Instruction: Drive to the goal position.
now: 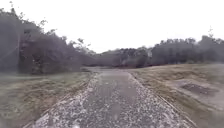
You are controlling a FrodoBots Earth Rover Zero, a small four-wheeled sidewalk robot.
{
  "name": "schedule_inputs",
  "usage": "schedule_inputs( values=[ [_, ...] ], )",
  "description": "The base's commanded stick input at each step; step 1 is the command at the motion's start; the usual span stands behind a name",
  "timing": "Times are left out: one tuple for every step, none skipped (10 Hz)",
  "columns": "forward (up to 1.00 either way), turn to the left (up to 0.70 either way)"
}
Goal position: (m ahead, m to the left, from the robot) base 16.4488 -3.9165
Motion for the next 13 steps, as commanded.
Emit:
schedule_inputs(
  values=[
    [0.45,0.1],
    [0.45,0.09],
    [0.45,0.09],
    [0.45,0.09],
    [0.45,0.01],
    [0.45,0.0],
    [0.45,0.0],
    [0.45,-0.09],
    [0.45,-0.21],
    [0.45,-0.25],
    [0.45,-0.19],
    [0.45,0.0],
    [0.45,0.0]
  ],
)
